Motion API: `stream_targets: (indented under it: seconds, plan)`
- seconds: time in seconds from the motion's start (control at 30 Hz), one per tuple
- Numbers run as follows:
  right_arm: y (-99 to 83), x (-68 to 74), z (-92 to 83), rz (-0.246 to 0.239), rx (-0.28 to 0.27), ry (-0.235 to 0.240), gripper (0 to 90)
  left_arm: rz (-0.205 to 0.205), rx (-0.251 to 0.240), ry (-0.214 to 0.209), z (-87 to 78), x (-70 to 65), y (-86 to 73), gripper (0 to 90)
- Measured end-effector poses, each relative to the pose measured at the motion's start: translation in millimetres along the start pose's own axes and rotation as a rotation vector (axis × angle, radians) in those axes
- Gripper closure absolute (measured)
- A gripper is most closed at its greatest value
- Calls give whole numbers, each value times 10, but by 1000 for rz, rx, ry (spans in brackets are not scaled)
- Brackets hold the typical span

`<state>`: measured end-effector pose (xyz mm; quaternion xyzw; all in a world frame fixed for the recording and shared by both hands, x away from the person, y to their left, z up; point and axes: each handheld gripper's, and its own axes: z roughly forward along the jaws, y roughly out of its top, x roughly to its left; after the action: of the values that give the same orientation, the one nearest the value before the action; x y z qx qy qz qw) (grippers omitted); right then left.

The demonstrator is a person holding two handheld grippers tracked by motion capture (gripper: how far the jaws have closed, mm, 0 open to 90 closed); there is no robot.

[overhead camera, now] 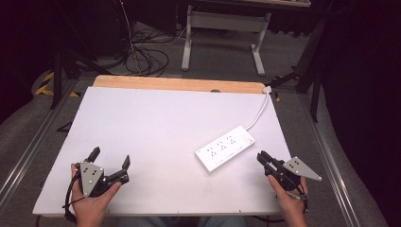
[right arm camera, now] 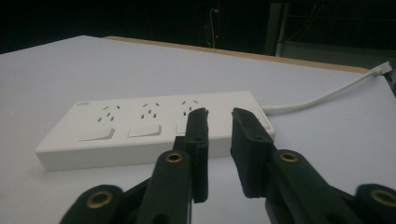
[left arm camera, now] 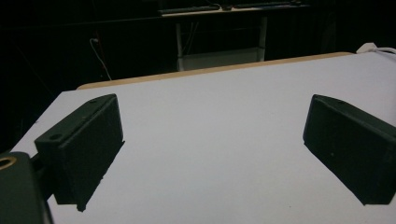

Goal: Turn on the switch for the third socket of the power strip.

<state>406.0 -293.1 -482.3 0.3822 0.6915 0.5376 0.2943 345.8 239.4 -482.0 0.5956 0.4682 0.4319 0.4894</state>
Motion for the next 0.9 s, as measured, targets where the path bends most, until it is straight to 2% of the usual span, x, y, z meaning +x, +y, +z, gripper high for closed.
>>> stream_targets:
  seconds: [0.47, 0.7, 0.9]
  plan:
    - [124, -46, 29, -30, 7, 24, 897, 7, 1, 1, -4, 3, -5, 57]
    - [232, -44, 54, -43, 32, 55, 900, 14, 4, 3, 3, 7, -14, 57]
    - [254, -24, 76, -57, 53, 78, 900, 19, 7, 1, 0, 3, -12, 57]
